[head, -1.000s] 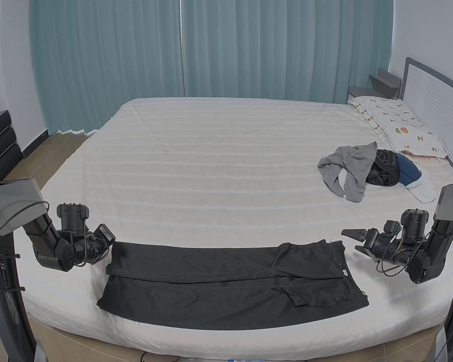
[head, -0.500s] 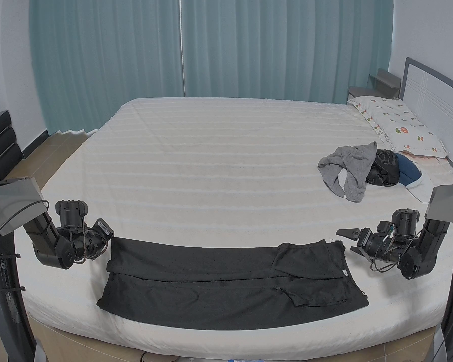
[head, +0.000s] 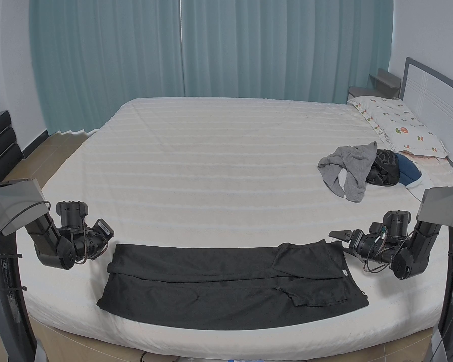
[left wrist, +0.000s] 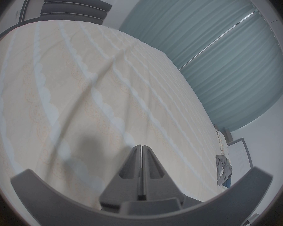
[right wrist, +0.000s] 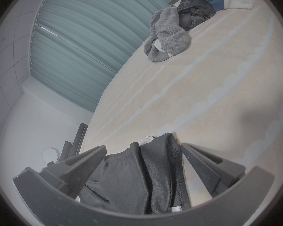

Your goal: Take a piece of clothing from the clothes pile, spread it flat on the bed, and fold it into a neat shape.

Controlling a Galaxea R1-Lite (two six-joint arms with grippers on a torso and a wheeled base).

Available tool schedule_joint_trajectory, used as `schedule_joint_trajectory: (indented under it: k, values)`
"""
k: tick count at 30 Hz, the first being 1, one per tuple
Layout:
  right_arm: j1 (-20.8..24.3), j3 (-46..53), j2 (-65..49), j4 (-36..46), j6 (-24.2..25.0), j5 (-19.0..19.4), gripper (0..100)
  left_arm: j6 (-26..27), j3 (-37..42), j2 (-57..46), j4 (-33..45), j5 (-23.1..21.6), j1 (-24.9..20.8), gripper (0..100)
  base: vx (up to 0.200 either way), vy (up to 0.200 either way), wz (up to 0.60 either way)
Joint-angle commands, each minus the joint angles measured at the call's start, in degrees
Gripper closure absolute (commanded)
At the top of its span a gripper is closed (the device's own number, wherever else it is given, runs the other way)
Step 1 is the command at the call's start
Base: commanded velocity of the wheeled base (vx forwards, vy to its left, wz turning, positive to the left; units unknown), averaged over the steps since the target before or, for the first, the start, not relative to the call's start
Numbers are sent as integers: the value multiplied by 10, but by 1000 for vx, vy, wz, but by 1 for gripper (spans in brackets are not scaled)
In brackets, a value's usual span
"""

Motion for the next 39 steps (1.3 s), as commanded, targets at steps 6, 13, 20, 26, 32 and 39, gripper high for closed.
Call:
schedule_joint_trajectory:
  k: [6, 13, 20, 26, 32, 39]
  values:
    - [-1, -15, 15, 11, -1, -8, 100, 0, 6, 0, -1, -1, -1, 100, 0, 0, 0]
    - [-16, -15, 9, 14, 0, -13, 100, 3, 9, 0, -1, -1, -1, 100, 0, 0, 0]
    - [-27, -15, 8, 8, 1, -13, 100, 3, 18, -3, 2, -5, -1, 100, 0, 0, 0]
    - [-26, -15, 11, 8, 1, -13, 100, 4, 17, -3, 3, -6, -3, 100, 0, 0, 0]
    - [-25, -15, 12, 8, 1, -13, 100, 5, 18, -4, 5, -9, -7, 100, 0, 0, 0]
    - [-24, -15, 12, 7, 1, -13, 100, 9, 11, 1, 3, -9, -20, 0, 0, 0, 0]
